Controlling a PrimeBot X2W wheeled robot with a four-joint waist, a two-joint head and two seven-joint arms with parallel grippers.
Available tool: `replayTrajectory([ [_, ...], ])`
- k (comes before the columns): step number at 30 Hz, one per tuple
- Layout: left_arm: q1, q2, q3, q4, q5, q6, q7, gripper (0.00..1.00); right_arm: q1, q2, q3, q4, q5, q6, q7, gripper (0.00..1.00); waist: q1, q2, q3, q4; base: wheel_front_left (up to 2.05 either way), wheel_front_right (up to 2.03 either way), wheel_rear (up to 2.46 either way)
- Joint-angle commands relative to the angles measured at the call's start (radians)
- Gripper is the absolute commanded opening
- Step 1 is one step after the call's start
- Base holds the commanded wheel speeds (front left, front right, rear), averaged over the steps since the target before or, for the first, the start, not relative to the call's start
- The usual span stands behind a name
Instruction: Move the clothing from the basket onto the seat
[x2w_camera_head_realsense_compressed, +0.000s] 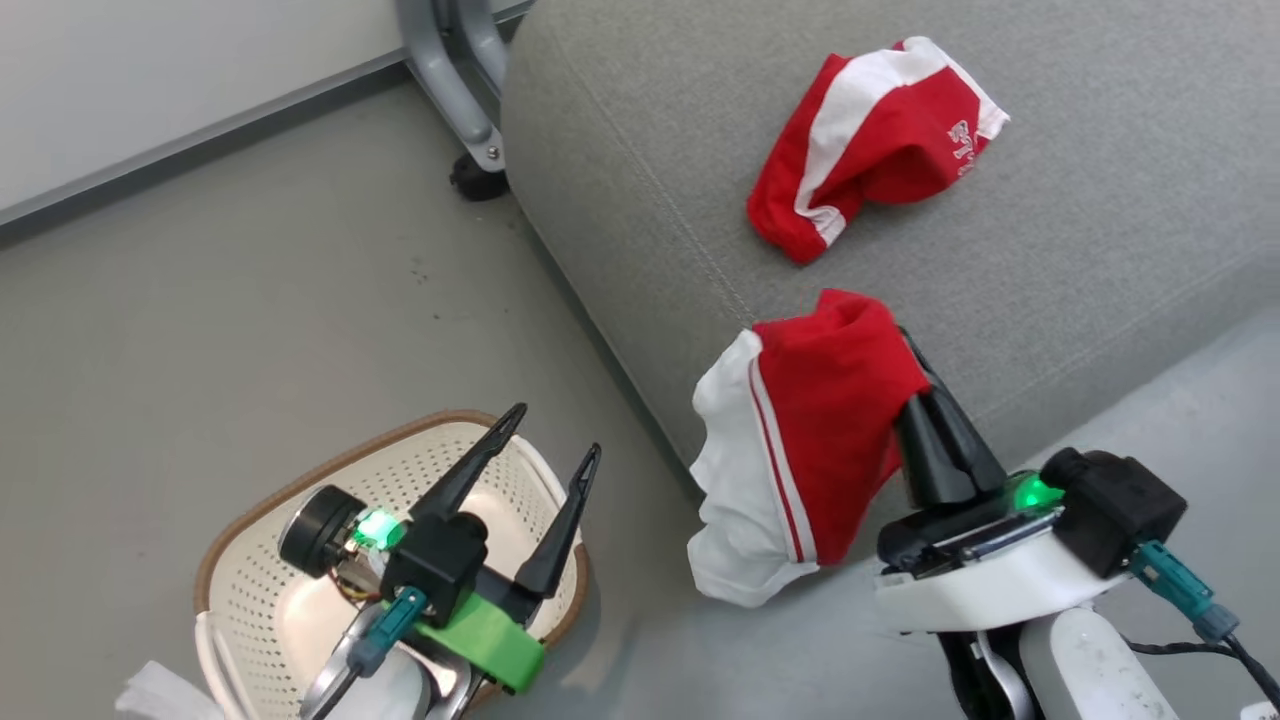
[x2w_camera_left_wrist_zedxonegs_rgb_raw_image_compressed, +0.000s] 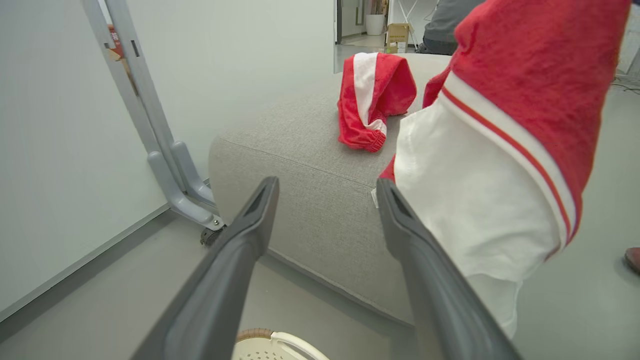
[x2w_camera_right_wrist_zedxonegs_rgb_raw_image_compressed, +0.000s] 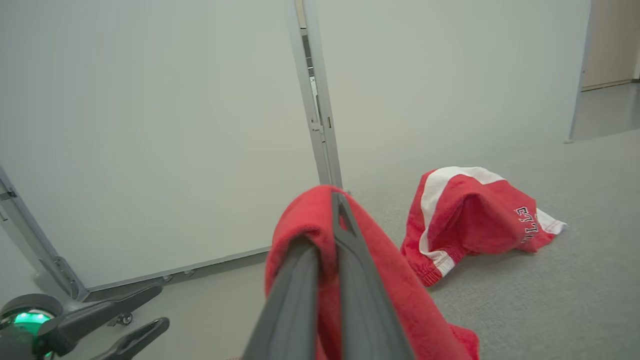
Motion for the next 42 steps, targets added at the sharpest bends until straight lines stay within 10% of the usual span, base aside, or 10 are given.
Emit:
replayTrajectory([
  [1, -0.040, 0.010, -0.016, 0.010, 0.008, -0.005, 0.000, 1.00, 0.016, 0.011, -0.019, -0.014, -0.009, 0.000, -0.003, 0.00, 0.0000, 0.0000, 0.072, -0.072, 0.00, 0.00, 0.00],
  [10, -0.158, 0.061, -0.159, 0.053, -0.049, -0.008, 0.000, 1.00, -0.002, 0.021, -0.119, -0.076, -0.017, 0.000, -0.003, 0.00, 0.0000, 0.0000, 0.152, -0.081, 0.03, 0.03, 0.03],
  [20, -0.229, 0.122, -0.199, 0.044, -0.070, -0.008, 0.000, 1.00, -0.423, -0.040, -0.224, -0.168, -0.079, -0.001, -0.003, 0.00, 0.0000, 0.0000, 0.282, -0.075, 0.00, 0.00, 0.00],
  [30, -0.295, 0.169, -0.240, 0.026, -0.044, -0.008, 0.003, 1.00, -0.905, -0.245, -0.354, 0.064, -0.042, -0.001, -0.003, 0.00, 0.0000, 0.0000, 0.445, 0.018, 0.00, 0.00, 0.00],
  [42, -0.331, 0.126, -0.251, 0.050, -0.063, 0.007, -0.001, 1.00, -0.827, -0.348, -0.440, 0.451, -0.081, -0.001, -0.003, 0.00, 0.0000, 0.0000, 0.485, 0.172, 0.00, 0.00, 0.00],
])
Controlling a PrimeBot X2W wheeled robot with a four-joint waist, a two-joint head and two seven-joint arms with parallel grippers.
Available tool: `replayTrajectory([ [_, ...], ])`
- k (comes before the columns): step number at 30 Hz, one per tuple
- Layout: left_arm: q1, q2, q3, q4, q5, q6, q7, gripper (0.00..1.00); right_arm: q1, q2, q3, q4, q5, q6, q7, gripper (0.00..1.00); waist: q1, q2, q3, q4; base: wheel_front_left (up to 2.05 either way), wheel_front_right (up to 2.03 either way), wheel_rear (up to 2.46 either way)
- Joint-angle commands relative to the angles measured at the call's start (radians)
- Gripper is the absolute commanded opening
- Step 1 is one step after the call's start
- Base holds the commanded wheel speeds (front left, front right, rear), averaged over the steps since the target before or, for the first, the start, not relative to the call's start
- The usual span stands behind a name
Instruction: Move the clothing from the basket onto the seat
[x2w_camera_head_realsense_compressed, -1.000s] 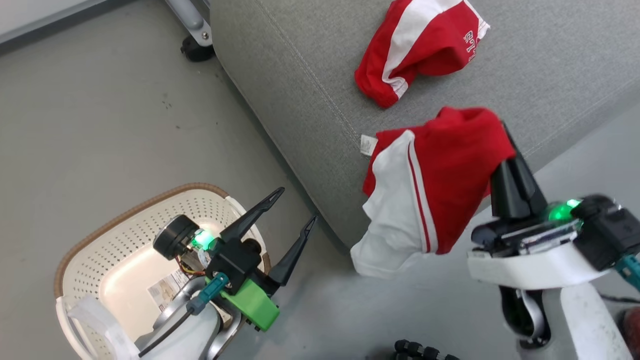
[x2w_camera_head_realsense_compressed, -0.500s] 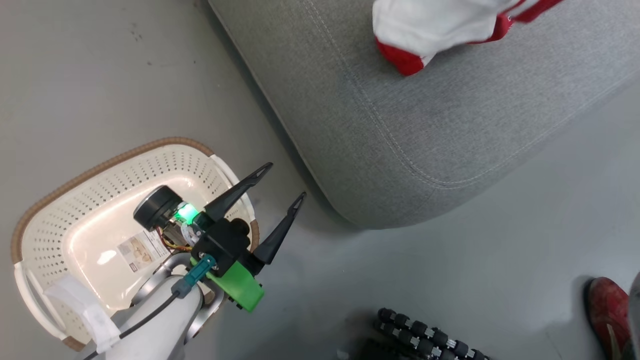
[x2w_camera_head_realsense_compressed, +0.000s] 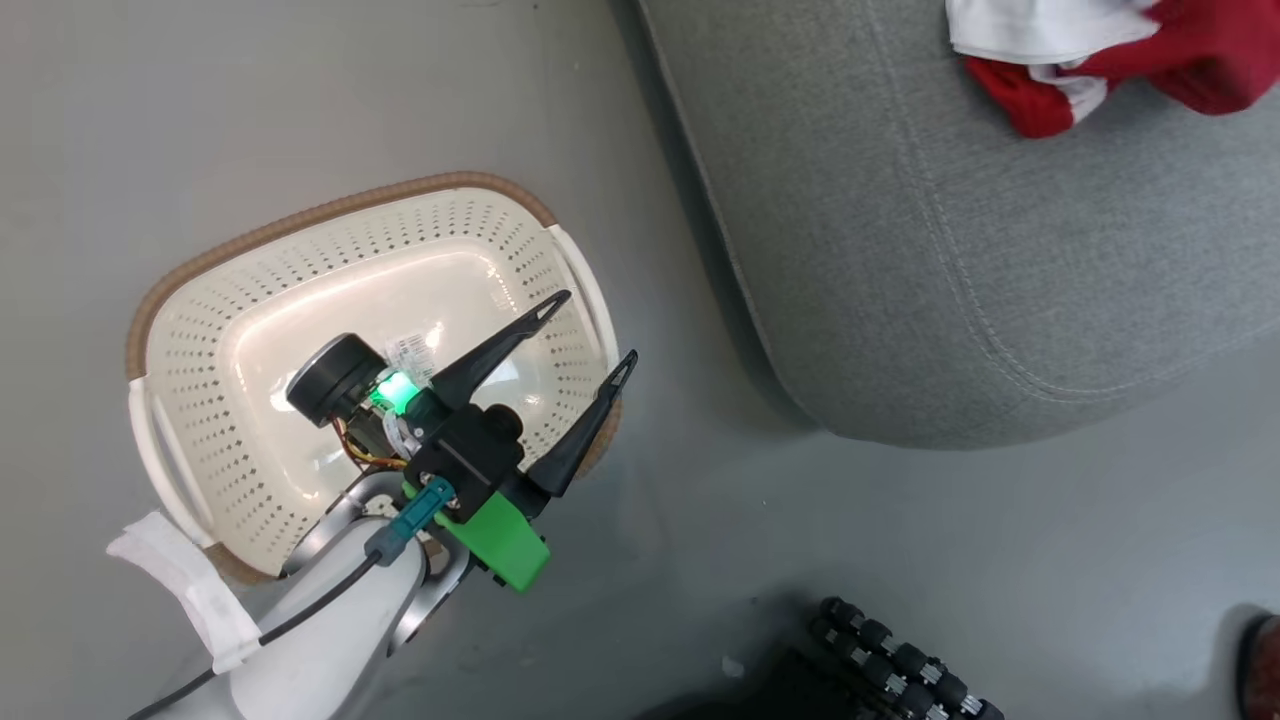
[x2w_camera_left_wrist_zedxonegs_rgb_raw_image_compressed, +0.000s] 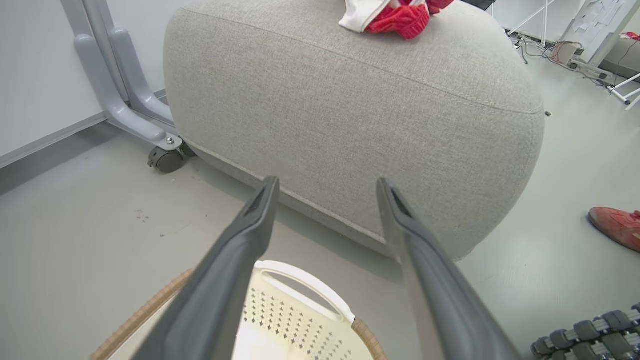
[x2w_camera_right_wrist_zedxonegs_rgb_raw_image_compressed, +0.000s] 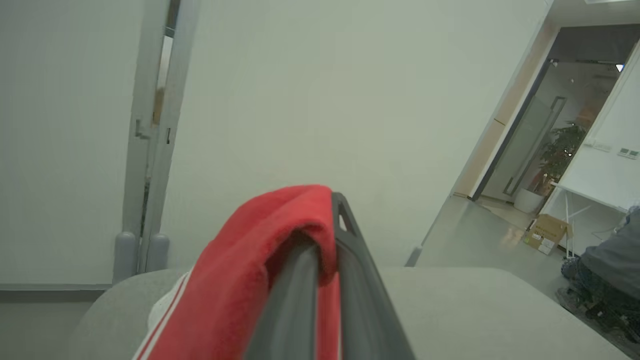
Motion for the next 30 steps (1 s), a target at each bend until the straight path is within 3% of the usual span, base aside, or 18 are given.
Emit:
replayTrajectory([
  [1, 0.016, -0.004, 0.002, 0.006, -0.005, 0.004, -0.003, 1.00, 0.035, 0.018, -0.011, 0.101, -0.013, -0.001, -0.003, 0.00, -0.0002, -0.0001, 0.021, 0.061, 0.00, 0.00, 0.00],
  [5, 0.036, 0.006, 0.006, 0.009, -0.009, 0.007, -0.004, 1.00, 0.058, 0.058, -0.030, 0.237, -0.015, -0.001, -0.003, 0.00, -0.0002, -0.0001, 0.006, 0.054, 0.00, 0.00, 0.00],
  [6, 0.039, 0.007, 0.006, 0.010, -0.011, 0.008, -0.004, 1.00, 0.062, 0.066, -0.033, 0.251, -0.020, -0.001, -0.003, 0.07, -0.0002, -0.0001, 0.002, 0.051, 0.00, 0.00, 0.00],
  [7, 0.045, 0.010, 0.009, 0.012, -0.016, 0.011, -0.004, 1.00, 0.066, 0.078, -0.045, 0.263, -0.027, -0.001, -0.003, 0.78, -0.0002, -0.0001, -0.003, 0.044, 0.00, 0.00, 0.00],
  [8, 0.050, 0.010, 0.015, 0.011, -0.020, 0.015, -0.004, 1.00, 0.072, 0.089, -0.052, 0.268, -0.034, -0.001, -0.003, 1.00, -0.0002, -0.0001, -0.009, 0.038, 0.00, 0.00, 0.00],
  [16, 0.087, -0.043, 0.071, -0.001, -0.051, 0.051, -0.004, 1.00, 0.233, 0.173, -0.136, 0.150, -0.102, -0.001, -0.003, 1.00, -0.0002, -0.0001, -0.112, 0.004, 0.00, 0.00, 0.00],
  [21, 0.139, -0.114, 0.152, 0.002, -0.075, 0.082, -0.004, 1.00, 0.406, 0.213, -0.106, 0.048, -0.104, -0.001, -0.003, 1.00, -0.0002, -0.0001, -0.207, 0.025, 0.00, 0.00, 0.00],
  [24, 0.185, -0.158, 0.210, 0.017, -0.080, 0.085, -0.002, 1.00, 0.515, 0.237, -0.042, -0.014, -0.084, -0.001, -0.003, 1.00, -0.0002, -0.0001, -0.276, 0.062, 0.00, 0.00, 0.00],
  [30, 0.296, -0.249, 0.371, 0.042, -0.044, 0.141, -0.003, 1.00, 0.702, 0.266, 0.183, -0.069, -0.018, -0.001, -0.003, 1.00, -0.0002, -0.0001, -0.421, 0.165, 0.00, 0.00, 0.00],
])
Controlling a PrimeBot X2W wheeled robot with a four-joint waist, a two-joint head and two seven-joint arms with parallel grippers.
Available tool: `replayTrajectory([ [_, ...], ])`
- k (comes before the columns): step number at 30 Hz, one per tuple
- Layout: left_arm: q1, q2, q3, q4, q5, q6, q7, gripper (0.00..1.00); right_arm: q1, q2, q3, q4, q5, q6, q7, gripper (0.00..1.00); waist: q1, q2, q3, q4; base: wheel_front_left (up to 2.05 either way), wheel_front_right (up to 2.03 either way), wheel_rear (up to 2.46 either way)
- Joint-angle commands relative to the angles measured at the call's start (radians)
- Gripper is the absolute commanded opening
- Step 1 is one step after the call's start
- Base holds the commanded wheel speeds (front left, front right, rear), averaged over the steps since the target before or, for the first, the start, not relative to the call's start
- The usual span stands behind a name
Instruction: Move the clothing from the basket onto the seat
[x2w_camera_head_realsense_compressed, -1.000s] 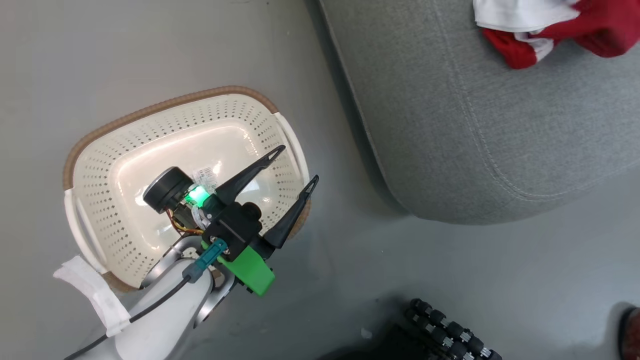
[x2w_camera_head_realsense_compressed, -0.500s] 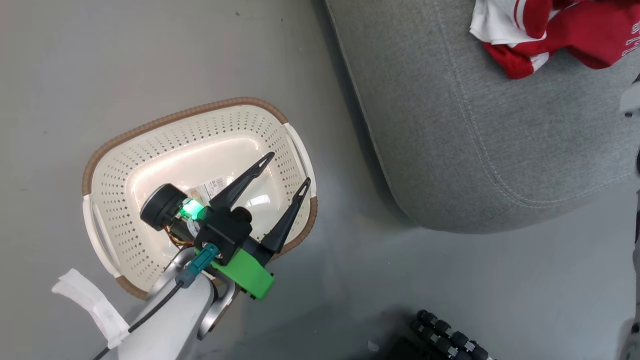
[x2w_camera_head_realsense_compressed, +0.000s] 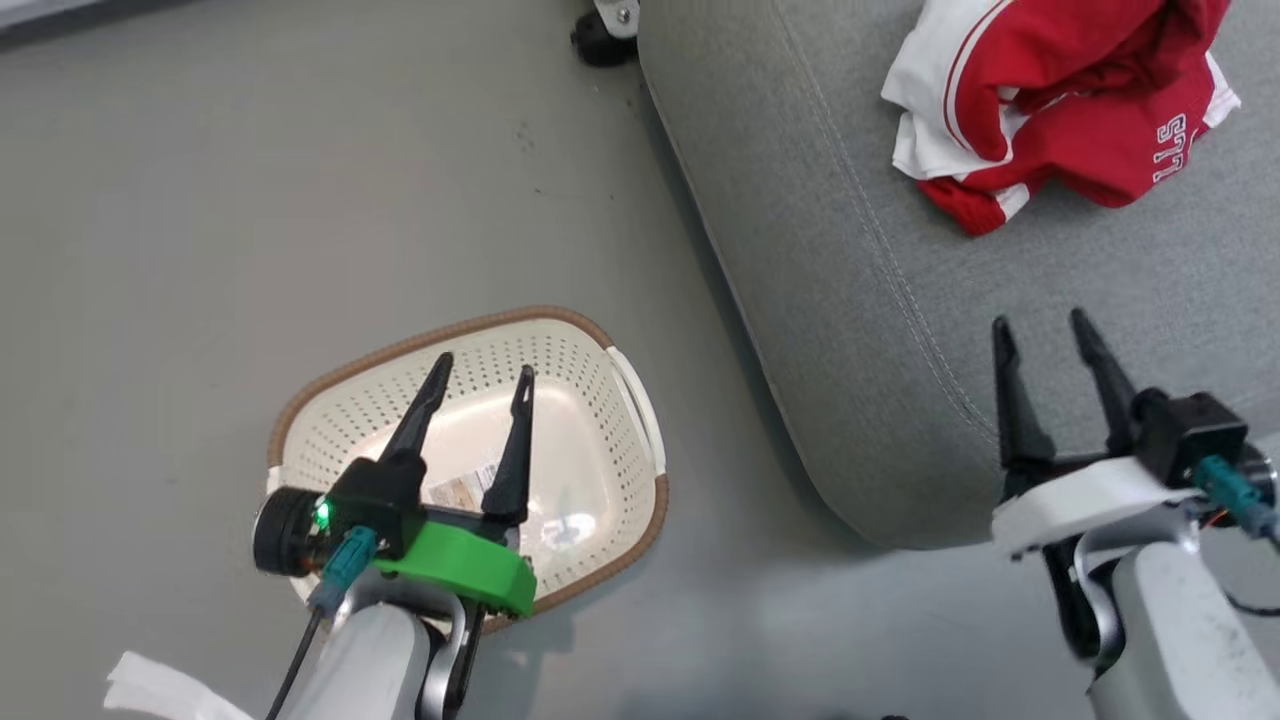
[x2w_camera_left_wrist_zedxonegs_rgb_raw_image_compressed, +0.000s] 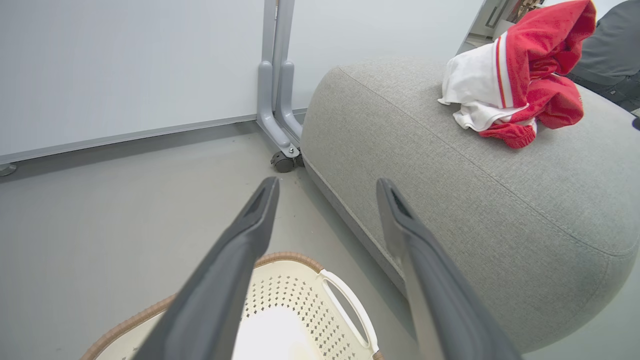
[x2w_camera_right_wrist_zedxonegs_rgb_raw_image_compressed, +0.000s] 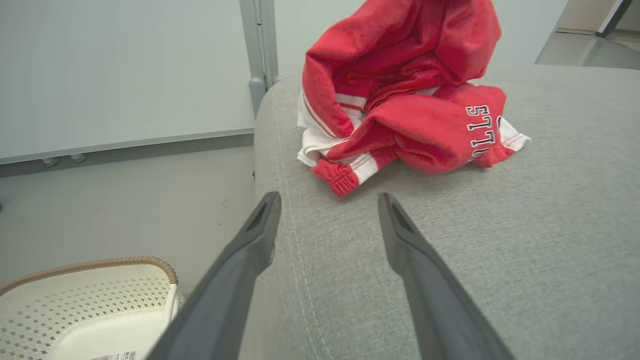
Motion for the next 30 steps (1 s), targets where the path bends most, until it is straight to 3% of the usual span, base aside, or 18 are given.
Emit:
replayTrajectory([
  [1, 0.040, -0.014, 0.038, -0.001, 0.015, 0.017, 0.000, 1.00, 0.033, 0.008, 0.022, -0.010, 0.013, -0.001, -0.003, 1.00, 0.0001, 0.0000, -0.153, 0.123, 0.00, 0.00, 0.00],
  [3, 0.084, -0.035, 0.093, -0.010, 0.013, 0.025, 0.000, 1.00, 0.071, 0.017, 0.081, -0.014, 0.023, -0.001, -0.003, 1.00, 0.0001, 0.0000, -0.197, 0.157, 0.00, 0.00, 0.00],
  [6, 0.154, -0.052, 0.173, 0.003, -0.045, -0.008, 0.000, 1.00, 0.111, 0.023, 0.155, -0.033, 0.031, -0.001, -0.003, 1.00, 0.0001, 0.0000, -0.265, 0.204, 0.00, 0.00, 0.00],
  [13, 0.275, -0.057, 0.293, -0.067, -0.077, -0.029, 0.000, 1.00, 0.203, 0.046, 0.182, -0.119, 0.016, -0.001, -0.003, 1.00, 0.0001, 0.0000, -0.381, 0.286, 0.00, 0.00, 0.00],
  [21, 0.380, -0.057, 0.348, -0.226, 0.007, -0.019, 0.000, 1.00, 0.274, 0.063, 0.128, -0.203, -0.024, -0.001, -0.003, 1.00, 0.0001, 0.0000, -0.433, 0.292, 0.00, 0.00, 0.00],
  [26, 0.435, -0.057, 0.335, -0.261, 0.092, -0.059, 0.000, 1.00, 0.331, 0.063, 0.108, -0.210, -0.048, -0.001, -0.003, 1.00, 0.0001, 0.0000, -0.454, 0.281, 0.00, 0.00, 0.00],
  [30, 0.463, -0.056, 0.324, -0.268, 0.096, -0.084, 0.000, 1.00, 0.364, 0.068, 0.101, -0.206, -0.056, -0.001, -0.003, 1.00, 0.0001, 0.0000, -0.461, 0.274, 0.00, 0.00, 0.00],
])
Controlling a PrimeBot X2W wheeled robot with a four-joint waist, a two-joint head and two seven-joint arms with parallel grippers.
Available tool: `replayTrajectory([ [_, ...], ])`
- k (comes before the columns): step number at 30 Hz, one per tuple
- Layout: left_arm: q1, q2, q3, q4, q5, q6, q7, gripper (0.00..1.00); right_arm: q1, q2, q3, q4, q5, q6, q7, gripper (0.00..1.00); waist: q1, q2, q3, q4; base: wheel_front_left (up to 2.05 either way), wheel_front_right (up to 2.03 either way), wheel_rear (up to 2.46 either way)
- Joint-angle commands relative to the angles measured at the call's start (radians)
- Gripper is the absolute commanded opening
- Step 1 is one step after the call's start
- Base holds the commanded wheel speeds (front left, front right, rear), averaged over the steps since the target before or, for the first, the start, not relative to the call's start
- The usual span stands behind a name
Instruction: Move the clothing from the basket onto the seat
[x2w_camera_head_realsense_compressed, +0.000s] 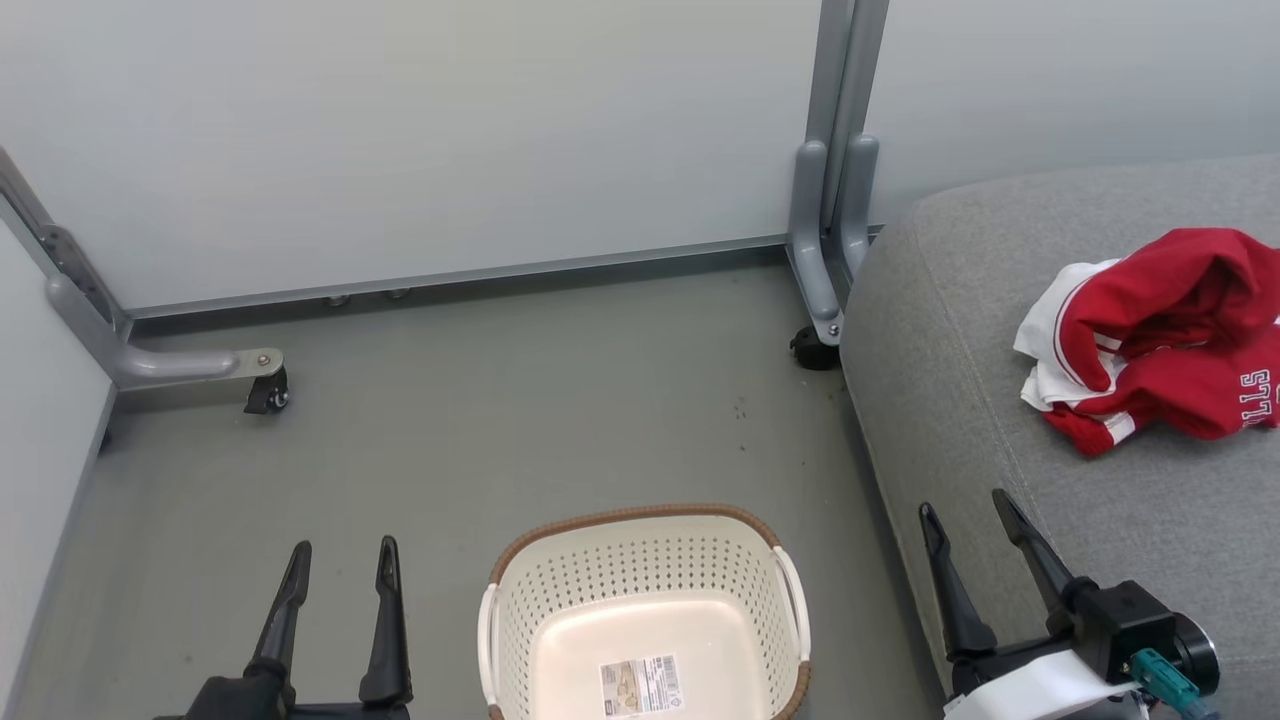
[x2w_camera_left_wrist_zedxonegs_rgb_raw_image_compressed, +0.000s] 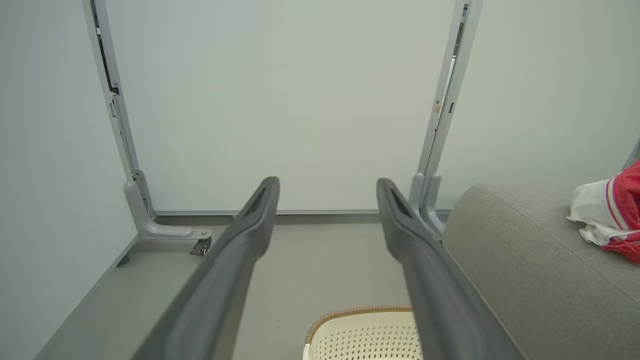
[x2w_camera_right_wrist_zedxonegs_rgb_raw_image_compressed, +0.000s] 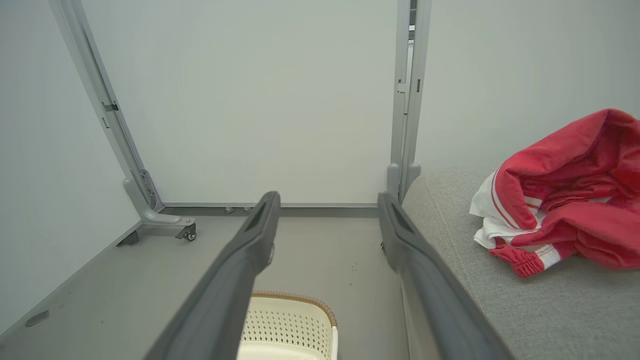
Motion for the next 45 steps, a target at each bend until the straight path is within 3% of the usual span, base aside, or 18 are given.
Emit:
replayTrajectory([
  [1, 0.025, 0.002, -0.003, 0.004, 0.008, -0.010, 0.000, 1.00, 0.017, 0.002, -0.005, -0.001, -0.006, -0.001, -0.003, 1.00, 0.0001, 0.0000, -0.008, 0.000, 0.00, 0.00, 0.00],
  [19, 0.021, 0.002, -0.021, 0.031, 0.049, 0.004, 0.000, 1.00, 0.014, 0.012, -0.020, -0.001, -0.008, -0.001, -0.003, 1.00, 0.0001, 0.0000, -0.017, 0.006, 0.00, 0.00, 0.00],
  [20, 0.022, 0.000, -0.024, 0.031, 0.040, 0.001, 0.000, 0.00, 0.015, 0.012, -0.020, -0.001, -0.005, 0.000, 0.000, 0.00, 0.0001, 0.0000, -0.016, 0.005, 0.00, 0.00, 0.00],
  [24, 0.023, -0.001, -0.028, 0.067, 0.036, 0.001, 0.001, 0.00, 0.020, 0.015, -0.019, 0.033, -0.002, 0.000, 0.002, 0.00, 0.0001, 0.0000, -0.016, 0.006, 0.00, 0.00, 0.00],
  [45, -0.061, 0.020, 0.003, 0.117, -0.375, -0.017, 0.080, 0.00, -0.044, 0.002, -0.049, 0.066, 0.414, 0.000, 0.082, 0.00, 0.0001, 0.0000, -0.003, 0.012, 0.00, 0.00, 0.00],
])
